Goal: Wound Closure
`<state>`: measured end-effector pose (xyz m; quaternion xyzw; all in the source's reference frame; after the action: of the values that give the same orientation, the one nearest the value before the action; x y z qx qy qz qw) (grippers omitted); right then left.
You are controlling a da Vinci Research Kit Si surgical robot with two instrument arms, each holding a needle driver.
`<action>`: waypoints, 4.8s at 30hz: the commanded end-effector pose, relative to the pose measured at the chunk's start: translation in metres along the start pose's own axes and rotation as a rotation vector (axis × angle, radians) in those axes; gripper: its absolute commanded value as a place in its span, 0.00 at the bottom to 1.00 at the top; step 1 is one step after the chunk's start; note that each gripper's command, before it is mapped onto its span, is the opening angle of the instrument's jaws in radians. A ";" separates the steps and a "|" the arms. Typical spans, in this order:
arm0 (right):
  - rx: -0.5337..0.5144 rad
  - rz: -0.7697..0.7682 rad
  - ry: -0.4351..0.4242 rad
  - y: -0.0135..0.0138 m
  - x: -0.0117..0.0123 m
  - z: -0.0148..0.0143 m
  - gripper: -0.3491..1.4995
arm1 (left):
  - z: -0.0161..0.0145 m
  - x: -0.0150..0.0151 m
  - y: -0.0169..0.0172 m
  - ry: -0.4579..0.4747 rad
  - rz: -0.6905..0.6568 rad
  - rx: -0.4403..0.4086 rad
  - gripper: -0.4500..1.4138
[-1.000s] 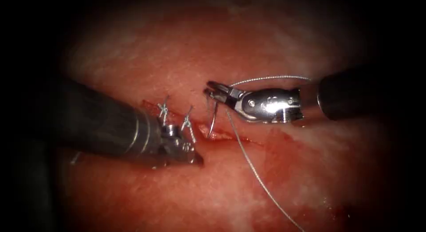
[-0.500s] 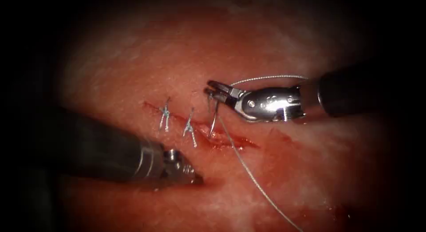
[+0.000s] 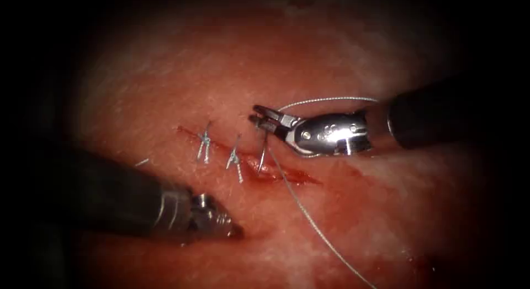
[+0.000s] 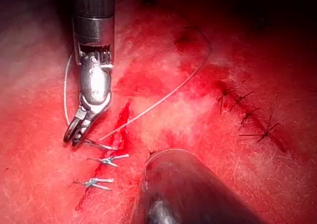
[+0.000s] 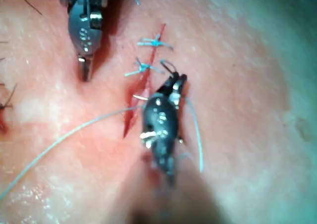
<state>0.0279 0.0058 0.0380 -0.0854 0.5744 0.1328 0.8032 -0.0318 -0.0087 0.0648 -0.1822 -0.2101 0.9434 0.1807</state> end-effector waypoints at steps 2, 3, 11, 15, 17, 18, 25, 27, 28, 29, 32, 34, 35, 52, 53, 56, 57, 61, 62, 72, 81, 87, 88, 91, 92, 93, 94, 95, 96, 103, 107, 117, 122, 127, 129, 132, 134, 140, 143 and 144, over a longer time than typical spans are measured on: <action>0.005 0.008 0.003 -0.0013 0.0002 0.0000 0.00 | 0.0008 -0.0003 0.0009 -0.002 -0.001 -0.003 0.00; 0.008 0.008 0.005 -0.0014 0.0002 -0.0001 0.00 | 0.0007 -0.0002 0.0008 -0.002 -0.001 -0.004 0.00; 0.014 0.023 0.010 -0.0012 0.0010 -0.0005 0.00 | 0.0008 0.0000 0.0004 -0.003 -0.001 0.001 0.00; -0.021 0.034 0.011 0.0003 0.0012 -0.0010 0.00 | 0.0009 -0.0001 0.0003 -0.003 -0.006 0.002 0.00; -0.033 0.023 0.003 0.0007 0.0010 -0.0009 0.00 | 0.0009 -0.0001 0.0003 -0.003 -0.006 0.002 0.00; -0.038 0.016 -0.001 0.0007 0.0008 -0.0009 0.00 | 0.0009 -0.0001 0.0003 -0.003 -0.006 0.002 0.00; -0.083 -0.009 0.005 0.0012 0.0006 -0.0009 0.00 | 0.0010 -0.0002 0.0004 -0.003 -0.006 0.004 0.00; -0.095 -0.017 0.010 0.0012 0.0008 -0.0010 0.00 | 0.0010 -0.0002 0.0004 -0.003 -0.006 0.004 0.00; -0.098 -0.015 0.015 0.0012 0.0009 -0.0011 0.00 | 0.0010 -0.0002 0.0004 -0.003 -0.006 0.004 0.00; -0.100 -0.020 0.017 0.0012 0.0009 -0.0011 0.00 | 0.0010 -0.0002 0.0004 -0.003 -0.006 0.004 0.00; -0.106 -0.037 0.019 0.0010 0.0011 -0.0012 0.00 | 0.0010 -0.0003 0.0004 -0.003 -0.011 0.004 0.00; -0.110 -0.042 0.019 0.0010 0.0011 -0.0013 0.00 | 0.0010 -0.0003 0.0005 -0.003 -0.011 0.004 0.00; -0.111 -0.054 0.018 0.0010 0.0010 -0.0013 0.00 | 0.0009 -0.0003 0.0005 -0.003 -0.011 0.003 0.00; -0.223 -0.160 0.015 -0.0027 0.0008 -0.0015 0.00 | 0.0005 -0.0005 0.0006 -0.003 -0.010 -0.001 0.00; -0.225 -0.166 0.014 -0.0030 0.0008 -0.0015 0.00 | 0.0004 -0.0005 0.0006 -0.003 -0.010 -0.002 0.00; -0.226 -0.178 0.020 -0.0033 0.0010 -0.0016 0.00 | 0.0002 -0.0005 0.0005 -0.004 -0.015 0.002 0.00; -0.226 -0.184 0.019 -0.0034 0.0010 -0.0016 0.00 | 0.0002 -0.0005 0.0005 -0.004 -0.015 0.002 0.00; -0.225 -0.188 0.022 -0.0037 0.0007 -0.0015 0.00 | 0.0001 -0.0004 0.0006 -0.005 -0.016 0.001 0.00; -0.218 -0.190 0.024 -0.0038 0.0007 -0.0015 0.00 | 0.0000 -0.0004 0.0005 -0.005 -0.016 0.000 0.00; -0.177 -0.193 0.027 -0.0042 0.0015 -0.0014 0.00 | -0.0005 0.0017 -0.0008 0.044 -0.042 0.030 0.00; -0.146 -0.140 0.026 -0.0038 0.0021 -0.0014 0.00 | 0.0000 0.0025 -0.0030 0.097 -0.059 0.071 0.00; -0.128 -0.100 0.028 -0.0032 0.0024 -0.0016 0.00 | 0.0005 0.0020 -0.0036 0.103 -0.056 0.079 0.00; -0.123 -0.087 0.028 -0.0031 0.0025 -0.0016 0.00 | 0.0006 0.0019 -0.0036 0.103 -0.056 0.080 0.00; -0.105 -0.067 0.031 -0.0029 0.0027 -0.0016 0.00 | 0.0010 0.0016 -0.0035 0.103 -0.054 0.084 0.00; -0.099 -0.055 0.032 -0.0028 0.0028 -0.0016 0.00 | 0.0011 0.0015 -0.0035 0.103 -0.053 0.086 0.00; -0.095 -0.042 0.032 -0.0027 0.0028 -0.0016 0.00 | 0.0012 0.0014 -0.0035 0.103 -0.053 0.087 0.00; -0.092 -0.036 0.033 -0.0027 0.0029 -0.0016 0.00 | 0.0013 0.0014 -0.0035 0.103 -0.052 0.087 0.00; -0.092 -0.023 0.034 -0.0027 0.0029 -0.0016 0.00 | 0.0013 0.0013 -0.0035 0.103 -0.052 0.088 0.00; -0.090 -0.017 0.032 -0.0027 0.0029 -0.0016 0.00 | 0.0013 0.0013 -0.0034 0.102 -0.052 0.088 0.00; -0.082 0.037 0.031 -0.0024 0.0029 -0.0014 0.00 | 0.0013 0.0012 -0.0031 0.102 -0.053 0.090 0.00; -0.077 0.042 0.027 -0.0023 0.0027 -0.0016 0.00 | 0.0013 0.0011 -0.0030 0.102 -0.052 0.089 0.00; -0.089 0.055 0.024 -0.0015 0.0031 -0.0016 0.00 | 0.0014 0.0014 -0.0032 0.102 -0.054 0.091 0.00; -0.085 0.096 0.027 -0.0015 0.0030 -0.0015 0.00 | 0.0016 0.0012 -0.0035 0.102 -0.053 0.092 0.00; -0.081 0.143 0.031 -0.0013 0.0030 -0.0015 0.00 | 0.0019 0.0009 -0.0038 0.102 -0.050 0.095 0.00; -0.081 0.160 0.032 -0.0013 0.0029 -0.0015 0.00 | 0.0020 0.0009 -0.0039 0.102 -0.050 0.095 0.00; -0.079 0.178 0.033 -0.0012 0.0029 -0.0015 0.00 | 0.0020 0.0008 -0.0040 0.103 -0.055 0.095 0.00; -0.077 0.189 0.031 -0.0013 0.0029 -0.0015 0.00 | 0.0019 0.0008 -0.0040 0.103 -0.055 0.095 0.00; -0.059 0.227 0.017 -0.0015 0.0025 -0.0014 0.00 | 0.0019 0.0007 -0.0041 0.103 -0.054 0.094 0.00; -0.038 0.267 0.009 -0.0015 0.0024 -0.0014 0.00 | 0.0018 0.0005 -0.0042 0.103 -0.052 0.093 0.00; -0.028 0.285 0.008 -0.0015 0.0024 -0.0014 0.00 | 0.0018 0.0005 -0.0043 0.103 -0.052 0.093 0.00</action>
<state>0.0272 0.0057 0.0350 -0.0107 0.5812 0.2578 0.7717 -0.0314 -0.0042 0.0679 -0.2167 -0.1582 0.9368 0.2245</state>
